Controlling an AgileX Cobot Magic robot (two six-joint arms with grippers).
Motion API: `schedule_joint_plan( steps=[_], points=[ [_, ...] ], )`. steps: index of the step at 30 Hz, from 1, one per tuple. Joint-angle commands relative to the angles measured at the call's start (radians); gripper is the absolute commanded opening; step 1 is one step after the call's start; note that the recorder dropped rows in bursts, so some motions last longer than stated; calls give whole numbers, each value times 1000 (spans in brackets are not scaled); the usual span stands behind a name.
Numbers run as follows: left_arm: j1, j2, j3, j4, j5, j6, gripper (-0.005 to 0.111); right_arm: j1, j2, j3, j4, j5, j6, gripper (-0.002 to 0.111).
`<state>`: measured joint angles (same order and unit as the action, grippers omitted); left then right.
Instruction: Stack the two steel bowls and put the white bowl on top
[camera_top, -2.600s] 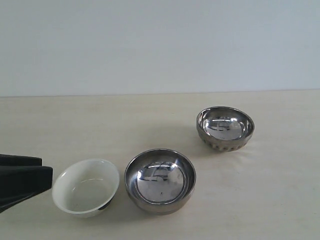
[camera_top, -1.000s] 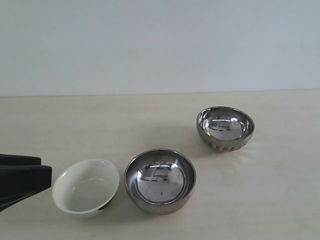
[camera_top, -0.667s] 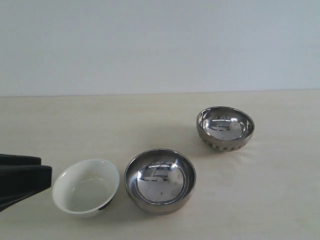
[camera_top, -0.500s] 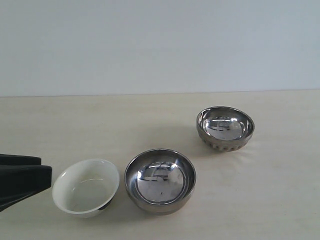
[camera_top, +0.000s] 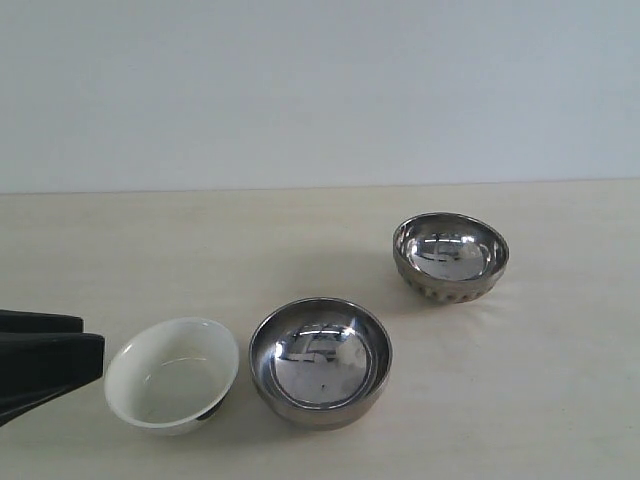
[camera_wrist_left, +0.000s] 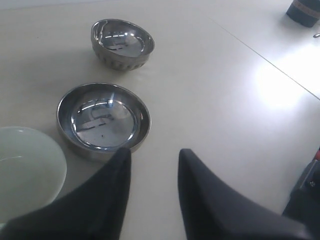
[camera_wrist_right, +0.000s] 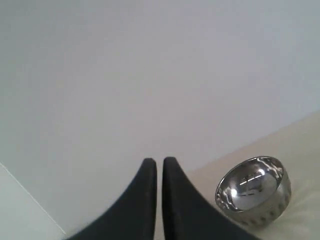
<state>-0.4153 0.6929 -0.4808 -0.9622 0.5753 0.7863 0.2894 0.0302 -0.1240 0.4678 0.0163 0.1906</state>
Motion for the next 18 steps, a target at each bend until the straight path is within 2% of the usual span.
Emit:
schedule_joint_plan(
  steps=[1, 4, 8, 10, 15, 18],
  points=[
    [-2, -6, 9, 2, -5, -5, 31, 3, 19, -43, -10, -98, -109, 0],
    [-2, -6, 9, 2, -5, -5, 31, 3, 104, -141, -10, -69, -228, 3],
    [-2, -6, 9, 2, -7, -5, 31, 0, 421, -397, -10, 54, -261, 27],
    [-2, -6, 9, 2, -7, -5, 31, 0, 588, -504, -10, 109, -282, 32],
    [-2, -6, 9, 13, -4, -5, 31, -1, 839, -703, -29, 239, -340, 32],
    [-2, -6, 16, 13, -2, -5, 31, -1, 947, -799, -74, 248, -280, 32]
  ],
)
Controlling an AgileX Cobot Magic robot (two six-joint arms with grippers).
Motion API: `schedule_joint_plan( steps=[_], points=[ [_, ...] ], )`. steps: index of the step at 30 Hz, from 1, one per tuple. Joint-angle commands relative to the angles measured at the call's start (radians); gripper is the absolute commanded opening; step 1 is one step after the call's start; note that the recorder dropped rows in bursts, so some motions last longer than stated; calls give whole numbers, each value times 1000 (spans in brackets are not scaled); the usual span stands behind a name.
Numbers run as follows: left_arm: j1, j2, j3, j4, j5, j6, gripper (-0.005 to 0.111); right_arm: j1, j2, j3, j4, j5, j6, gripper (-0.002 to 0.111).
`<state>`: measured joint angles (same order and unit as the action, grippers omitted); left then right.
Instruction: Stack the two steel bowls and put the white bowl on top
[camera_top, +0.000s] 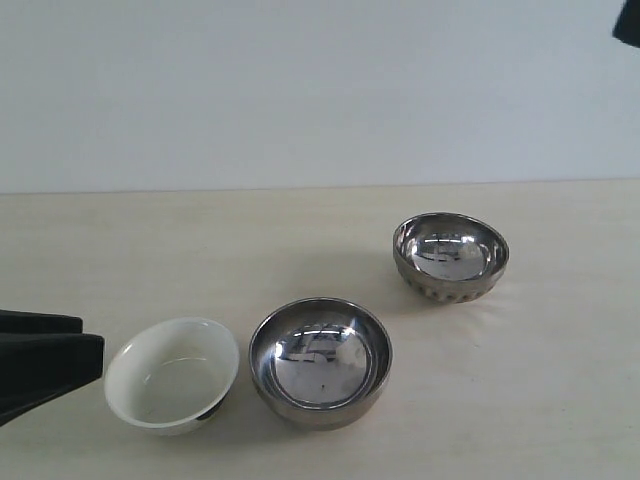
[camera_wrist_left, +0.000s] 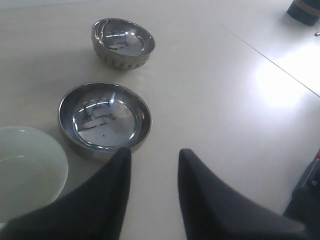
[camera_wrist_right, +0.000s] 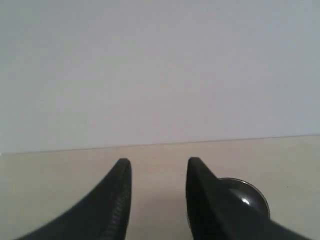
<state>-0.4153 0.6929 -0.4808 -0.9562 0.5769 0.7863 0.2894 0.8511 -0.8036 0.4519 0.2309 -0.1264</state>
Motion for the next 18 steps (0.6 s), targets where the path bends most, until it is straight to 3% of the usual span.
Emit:
schedule_joint_plan(
  steps=[1, 6, 11, 18],
  points=[
    [-2, -6, 21, 7, -8, -5, 31, -1, 153, -148, -72, 43, 58, 32],
    [-2, -6, 51, -4, -44, -7, 31, -7, 316, -341, -255, 202, 197, 35],
    [-2, -6, 51, -4, -50, -7, 31, -92, 420, -551, -495, 485, 427, 62],
    [-2, -6, 51, -4, -50, -7, 31, -151, 540, -706, -525, 675, 385, 60]
  ],
)
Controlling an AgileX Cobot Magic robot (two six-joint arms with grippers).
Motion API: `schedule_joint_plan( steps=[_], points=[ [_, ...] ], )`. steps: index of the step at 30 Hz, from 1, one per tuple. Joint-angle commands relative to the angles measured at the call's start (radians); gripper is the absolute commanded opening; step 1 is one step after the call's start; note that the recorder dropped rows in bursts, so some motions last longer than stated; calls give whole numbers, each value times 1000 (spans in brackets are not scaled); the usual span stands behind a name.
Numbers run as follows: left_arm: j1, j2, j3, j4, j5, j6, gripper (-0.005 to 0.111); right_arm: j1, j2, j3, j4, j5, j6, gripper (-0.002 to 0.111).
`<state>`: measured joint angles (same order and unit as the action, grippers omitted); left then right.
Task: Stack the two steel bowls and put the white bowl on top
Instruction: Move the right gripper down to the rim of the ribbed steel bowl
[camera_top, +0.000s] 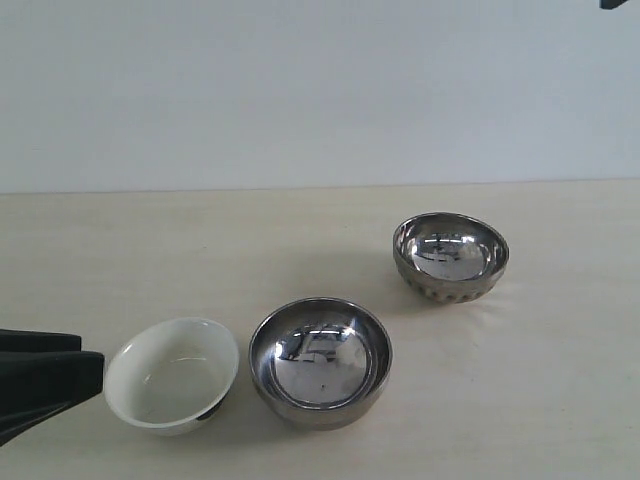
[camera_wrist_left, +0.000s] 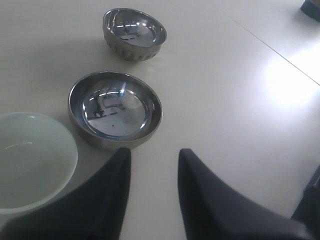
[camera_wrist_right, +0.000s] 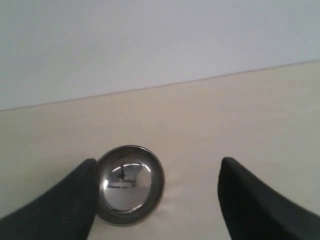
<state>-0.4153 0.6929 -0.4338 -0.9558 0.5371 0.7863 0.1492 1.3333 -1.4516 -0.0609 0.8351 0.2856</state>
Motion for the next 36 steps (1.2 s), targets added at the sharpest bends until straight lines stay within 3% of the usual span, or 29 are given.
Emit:
schedule_joint_plan(
  steps=[1, 8, 15, 25, 31, 36],
  points=[
    [-2, -6, 4, -5, -10, -7, 31, -11, 83, -69, -13, 86, -31, 60],
    [-2, -6, 4, -5, -10, -7, 31, -11, 298, -139, 82, 139, -134, 60],
    [-2, -6, 4, -7, -14, -8, 31, -11, 556, -166, 137, 23, -185, 61],
    [-2, -6, 4, -14, -21, -6, 31, -11, 709, -166, 163, -21, -235, 60],
    [-2, -6, 4, -14, -21, -6, 31, -11, 777, -166, 177, -27, -235, 32],
    [-2, -6, 4, -17, -21, -6, 31, -11, 800, -166, 177, -25, -241, 44]
  ],
)
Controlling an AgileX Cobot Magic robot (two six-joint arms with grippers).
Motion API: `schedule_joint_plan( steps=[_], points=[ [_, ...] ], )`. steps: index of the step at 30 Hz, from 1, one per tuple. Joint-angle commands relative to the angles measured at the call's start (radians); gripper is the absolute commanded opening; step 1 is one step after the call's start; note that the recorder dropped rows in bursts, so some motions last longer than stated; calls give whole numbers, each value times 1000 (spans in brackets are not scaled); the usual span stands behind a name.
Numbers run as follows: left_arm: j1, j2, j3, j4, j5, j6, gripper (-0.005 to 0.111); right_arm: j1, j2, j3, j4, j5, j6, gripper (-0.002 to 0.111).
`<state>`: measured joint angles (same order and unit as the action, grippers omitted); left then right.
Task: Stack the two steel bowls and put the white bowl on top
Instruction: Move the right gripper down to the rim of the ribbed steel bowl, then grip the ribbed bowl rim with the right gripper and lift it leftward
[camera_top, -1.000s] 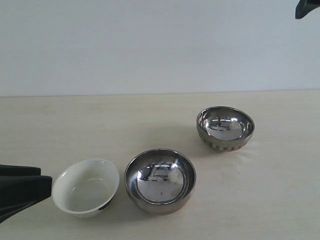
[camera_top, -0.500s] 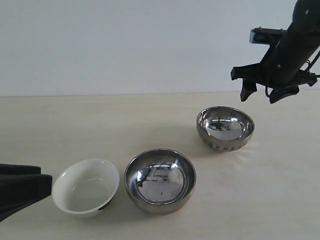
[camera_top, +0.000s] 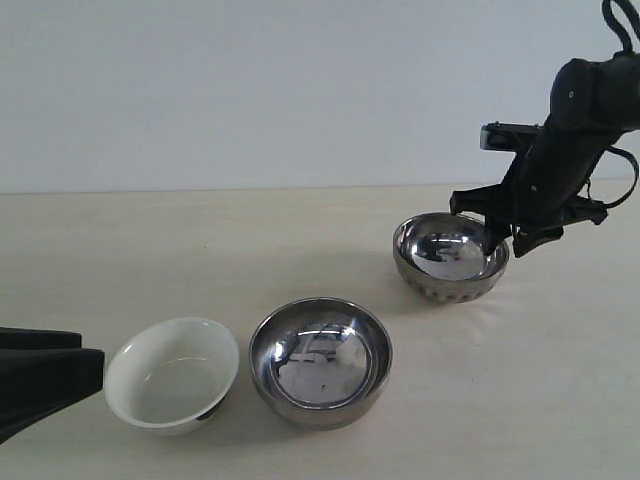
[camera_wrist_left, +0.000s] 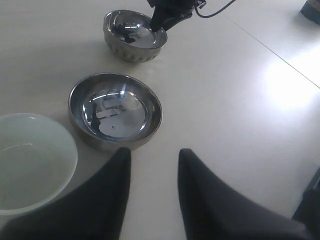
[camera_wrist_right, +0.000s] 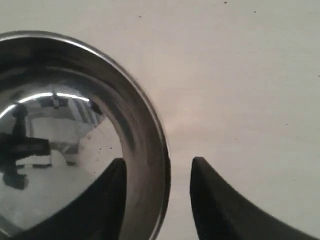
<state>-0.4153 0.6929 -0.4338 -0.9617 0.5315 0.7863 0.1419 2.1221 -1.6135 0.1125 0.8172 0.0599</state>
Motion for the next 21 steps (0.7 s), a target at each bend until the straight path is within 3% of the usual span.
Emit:
schedule_joint_plan(
  steps=[1, 5, 11, 21],
  points=[
    [-2, -6, 4, -11, -15, -6, 31, -4, 15, -5, 4, -9, -18, 46],
    [-2, -6, 4, -11, -15, -6, 31, -4, 22, -5, 4, -20, -18, 40],
    [-2, -6, 4, -11, -15, -4, 31, -4, 32, -5, 4, -32, -55, 1],
    [-2, -6, 4, -11, -15, -4, 31, -4, 0, -5, 16, -30, -60, 0]
  ],
)
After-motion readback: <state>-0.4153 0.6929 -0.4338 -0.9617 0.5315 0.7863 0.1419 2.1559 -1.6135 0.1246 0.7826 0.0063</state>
